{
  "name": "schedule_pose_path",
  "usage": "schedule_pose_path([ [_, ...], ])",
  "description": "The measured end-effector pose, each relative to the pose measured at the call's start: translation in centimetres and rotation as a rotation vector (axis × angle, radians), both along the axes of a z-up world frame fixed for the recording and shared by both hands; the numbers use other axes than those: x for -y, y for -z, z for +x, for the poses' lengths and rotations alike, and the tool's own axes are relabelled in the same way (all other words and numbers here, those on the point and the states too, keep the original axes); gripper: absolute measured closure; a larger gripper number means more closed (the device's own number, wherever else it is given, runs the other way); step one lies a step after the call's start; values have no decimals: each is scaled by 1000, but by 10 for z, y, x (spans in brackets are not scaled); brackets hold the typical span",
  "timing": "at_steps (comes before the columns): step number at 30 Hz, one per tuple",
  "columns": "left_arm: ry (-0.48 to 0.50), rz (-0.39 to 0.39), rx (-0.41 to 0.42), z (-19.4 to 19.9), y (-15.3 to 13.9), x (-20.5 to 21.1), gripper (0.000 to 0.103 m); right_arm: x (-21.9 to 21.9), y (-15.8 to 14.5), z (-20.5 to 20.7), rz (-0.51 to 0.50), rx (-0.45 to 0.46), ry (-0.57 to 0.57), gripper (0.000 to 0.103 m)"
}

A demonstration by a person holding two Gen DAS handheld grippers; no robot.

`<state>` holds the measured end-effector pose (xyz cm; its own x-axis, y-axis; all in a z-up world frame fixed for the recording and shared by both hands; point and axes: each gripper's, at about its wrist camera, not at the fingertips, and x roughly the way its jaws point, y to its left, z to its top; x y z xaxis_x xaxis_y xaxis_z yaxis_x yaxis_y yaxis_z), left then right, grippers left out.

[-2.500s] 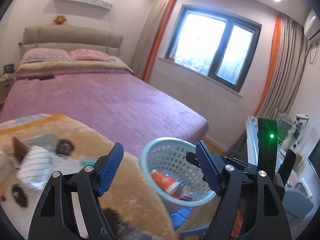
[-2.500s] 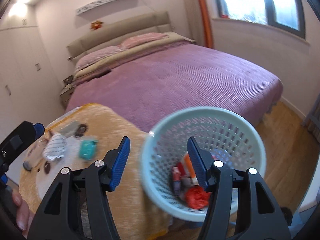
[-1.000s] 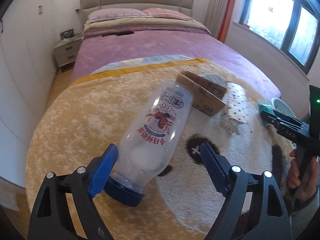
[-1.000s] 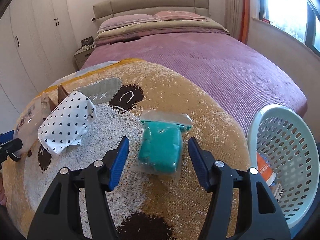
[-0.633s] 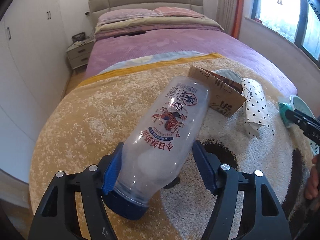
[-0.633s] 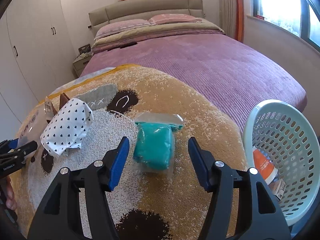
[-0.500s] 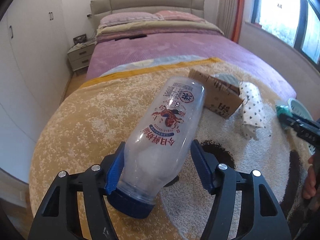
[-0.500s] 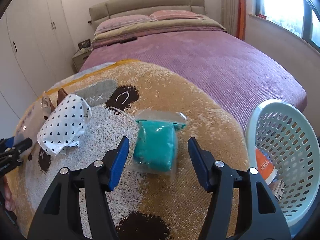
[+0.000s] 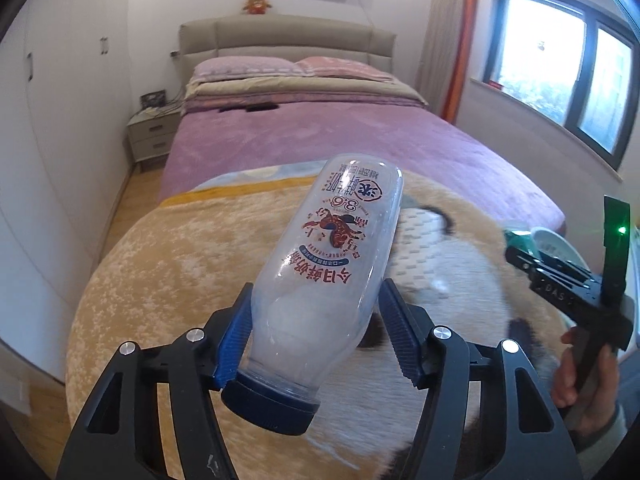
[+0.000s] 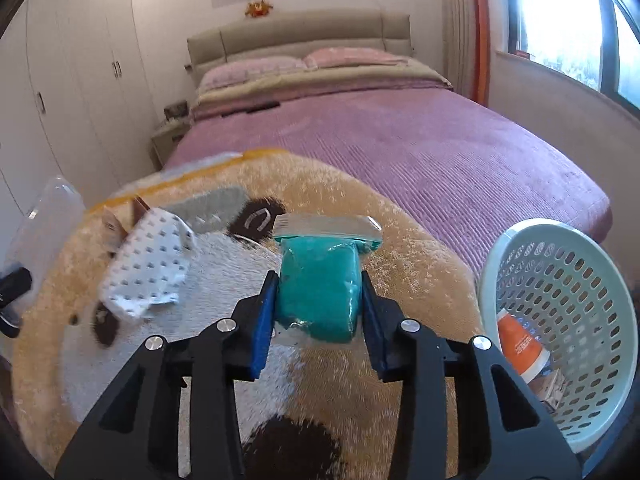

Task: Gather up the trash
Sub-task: 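Carry bottle and teal packet over the basket and open both tools to drop them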

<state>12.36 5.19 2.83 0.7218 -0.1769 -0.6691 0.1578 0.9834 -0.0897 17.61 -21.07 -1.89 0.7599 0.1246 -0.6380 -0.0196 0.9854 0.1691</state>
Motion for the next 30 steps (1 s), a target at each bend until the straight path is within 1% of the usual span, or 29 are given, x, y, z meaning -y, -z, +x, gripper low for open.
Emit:
schedule_pose_path([
  [4,64,-6,20,-6,-14,32,43,18,-16,-24,15,23,31,67],
  [7,130,-34,33,-5,-25,64,43,41,-33,-41,8,50,75,67],
  [11,206,-42,50,1,-31,107,43,79,-48,-54,0,68,152,67],
  [15,280,-49,55,6,-32,148,43,118,-56,-65,-13,83,233,67],
  [19,359,-47,60,14,-32,195,43,153,-56,-70,-14,73,299,67],
  [22,410,-55,66,17,-25,230,43,180,-48,-69,19,45,338,67],
  [25,454,-66,34,25,-11,263,43,199,-38,-66,23,15,374,67],
  [30,488,-69,-26,38,13,302,43,223,-18,-63,39,-33,405,67],
])
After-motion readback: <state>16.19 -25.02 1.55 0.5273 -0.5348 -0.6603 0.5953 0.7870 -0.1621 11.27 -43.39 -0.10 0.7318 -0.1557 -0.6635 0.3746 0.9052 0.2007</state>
